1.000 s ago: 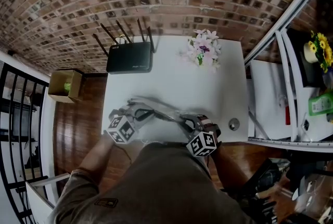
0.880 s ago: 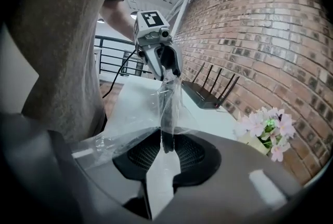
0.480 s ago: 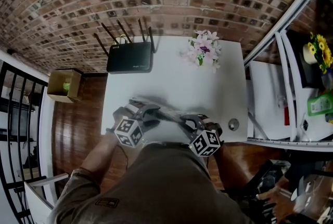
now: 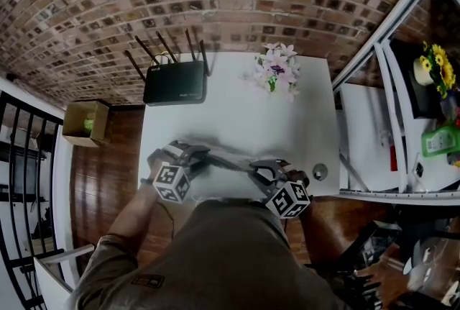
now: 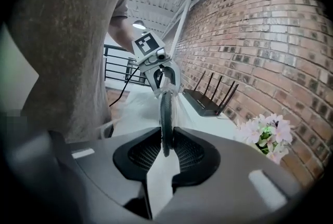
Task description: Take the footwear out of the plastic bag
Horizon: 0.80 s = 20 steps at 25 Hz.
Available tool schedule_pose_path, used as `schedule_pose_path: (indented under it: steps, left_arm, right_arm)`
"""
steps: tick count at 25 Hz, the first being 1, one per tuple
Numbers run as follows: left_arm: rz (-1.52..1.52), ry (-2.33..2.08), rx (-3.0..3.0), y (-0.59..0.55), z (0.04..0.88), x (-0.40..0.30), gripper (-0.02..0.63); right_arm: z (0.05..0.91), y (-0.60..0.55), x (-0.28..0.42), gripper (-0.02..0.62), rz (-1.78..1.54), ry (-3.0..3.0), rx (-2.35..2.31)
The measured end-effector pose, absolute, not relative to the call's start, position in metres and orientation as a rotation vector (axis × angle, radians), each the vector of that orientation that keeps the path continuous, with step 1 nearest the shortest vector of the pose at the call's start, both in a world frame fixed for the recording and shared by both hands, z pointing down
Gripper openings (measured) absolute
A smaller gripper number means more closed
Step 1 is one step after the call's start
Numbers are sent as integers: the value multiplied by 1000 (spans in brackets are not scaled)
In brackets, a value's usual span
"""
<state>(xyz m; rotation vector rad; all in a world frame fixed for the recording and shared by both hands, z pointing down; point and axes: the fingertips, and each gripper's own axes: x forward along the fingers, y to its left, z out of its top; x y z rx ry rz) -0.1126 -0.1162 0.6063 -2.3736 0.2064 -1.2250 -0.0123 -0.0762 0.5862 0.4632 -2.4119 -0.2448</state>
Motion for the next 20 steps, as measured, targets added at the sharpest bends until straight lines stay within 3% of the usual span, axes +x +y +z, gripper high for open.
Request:
schedule_pose_path:
  steps: [10, 14, 20]
  left_arm:
    - [-1215, 232, -2395, -123, 601, -116, 152]
    - [-1185, 212, -2410, -119, 597, -110, 147]
    - [-1167, 196, -2404, -115, 592, -103, 144]
  right_arm:
    - [580, -82, 0, 104, -218, -2420, 490]
    - [581, -83, -6, 154, -264, -2388, 469]
    - [582, -88, -13, 148, -326, -2336, 467]
